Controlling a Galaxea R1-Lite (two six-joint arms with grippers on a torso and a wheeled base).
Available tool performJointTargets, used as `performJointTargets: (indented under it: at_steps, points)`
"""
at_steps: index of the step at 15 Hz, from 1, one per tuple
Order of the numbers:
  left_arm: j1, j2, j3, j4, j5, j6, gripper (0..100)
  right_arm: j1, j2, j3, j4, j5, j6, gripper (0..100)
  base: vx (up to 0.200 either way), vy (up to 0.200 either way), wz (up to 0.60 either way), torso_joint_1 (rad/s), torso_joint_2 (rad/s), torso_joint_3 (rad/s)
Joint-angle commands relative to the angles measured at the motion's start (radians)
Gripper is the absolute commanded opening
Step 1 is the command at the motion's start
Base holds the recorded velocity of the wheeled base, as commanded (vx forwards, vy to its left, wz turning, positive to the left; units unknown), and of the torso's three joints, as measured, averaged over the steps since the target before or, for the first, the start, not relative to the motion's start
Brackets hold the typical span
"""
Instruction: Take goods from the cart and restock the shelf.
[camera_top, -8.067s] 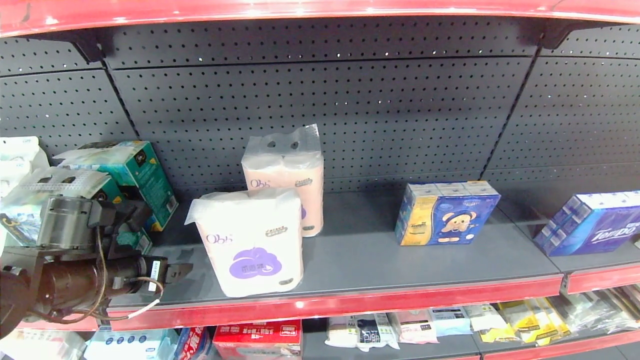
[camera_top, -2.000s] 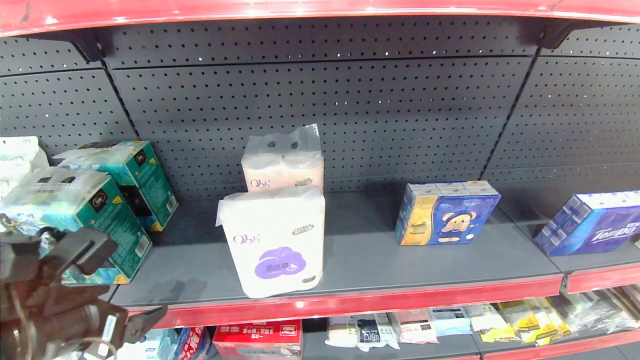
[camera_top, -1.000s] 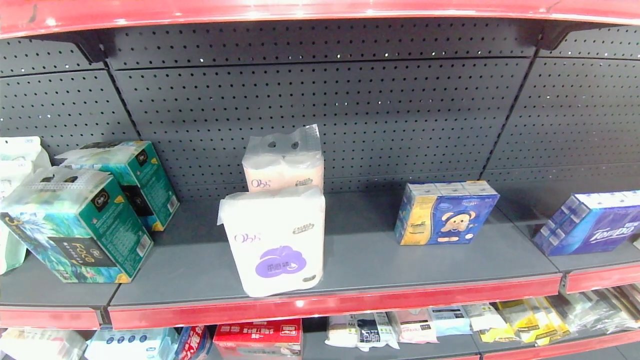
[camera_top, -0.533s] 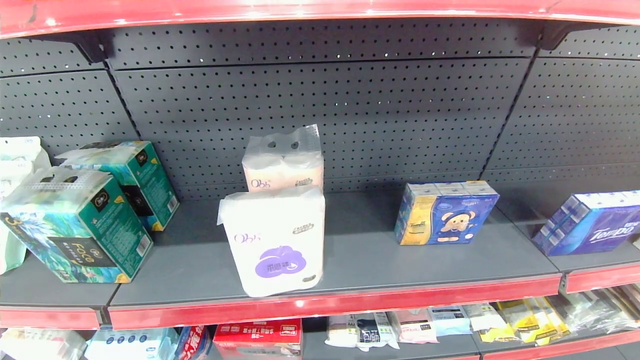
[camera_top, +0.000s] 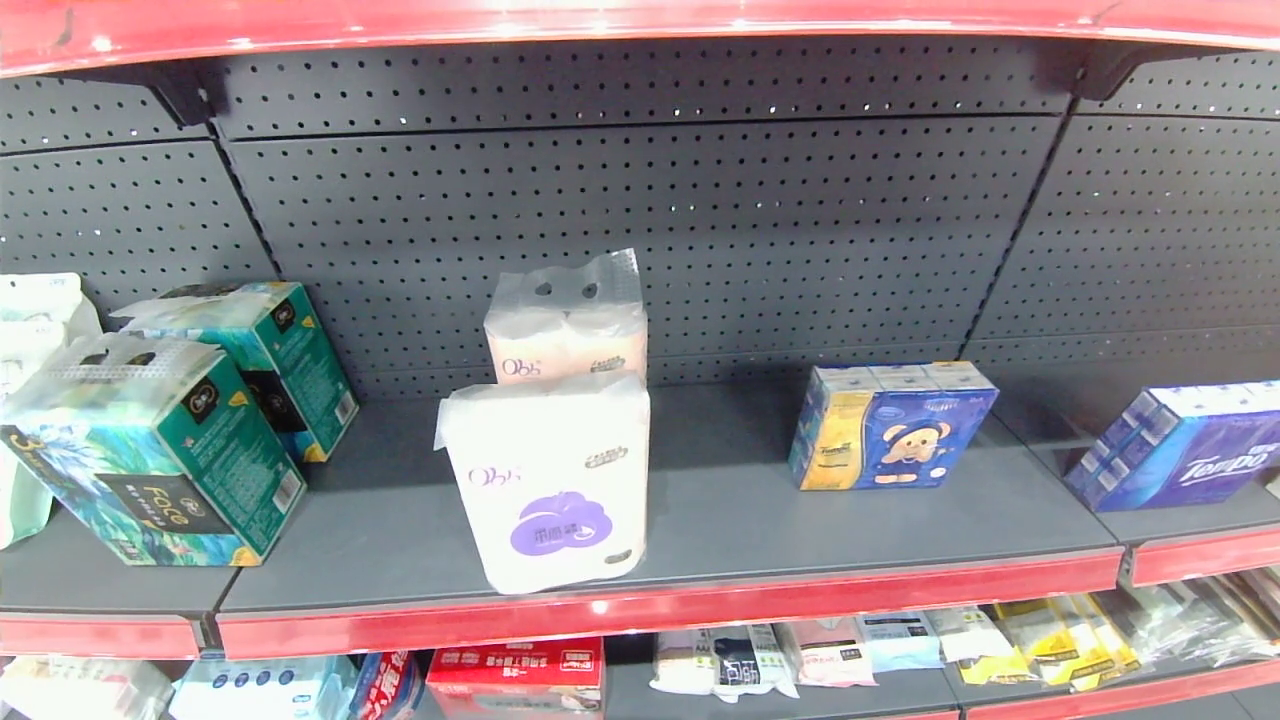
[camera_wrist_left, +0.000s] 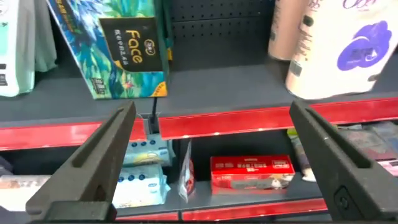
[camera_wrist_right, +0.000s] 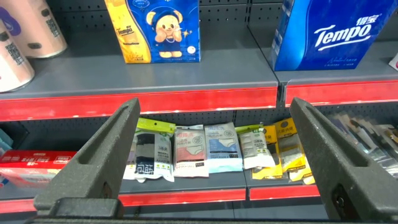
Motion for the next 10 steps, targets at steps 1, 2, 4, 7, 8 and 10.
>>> performJointTargets:
  at_steps: [1, 2, 4, 7, 8, 10]
  points:
    - [0.001, 0.002, 0.001, 0.0, 0.0, -0.002, 100, 0.0, 0.001, 0.0, -0.001, 0.0, 0.0, 100, 0.0, 0.0, 0.0, 0.0, 0.0, 0.0]
    - [0.001, 0.002, 0.001, 0.0, 0.0, 0.005, 100, 0.0, 0.001, 0.0, -0.001, 0.0, 0.001, 100, 0.0, 0.0, 0.0, 0.0, 0.0, 0.0]
    - [0.001, 0.002, 0.001, 0.0, 0.0, -0.007, 100, 0.0, 0.001, 0.0, -0.001, 0.0, 0.0, 100, 0.0, 0.0, 0.0, 0.0, 0.0, 0.0]
    - [0.002, 0.002, 0.001, 0.001, -0.001, -0.009, 100, 0.0, 0.001, 0.0, -0.001, 0.0, 0.003, 100, 0.0, 0.0, 0.0, 0.0, 0.0, 0.0]
    - [0.001, 0.002, 0.001, 0.0, 0.0, -0.009, 100, 0.0, 0.001, 0.0, -0.001, 0.0, 0.003, 100, 0.0, 0.0, 0.0, 0.0, 0.0, 0.0]
    - [0.001, 0.002, 0.001, 0.0, -0.001, -0.013, 100, 0.0, 0.001, 0.0, -0.001, 0.0, 0.001, 100, 0.0, 0.0, 0.0, 0.0, 0.0, 0.0]
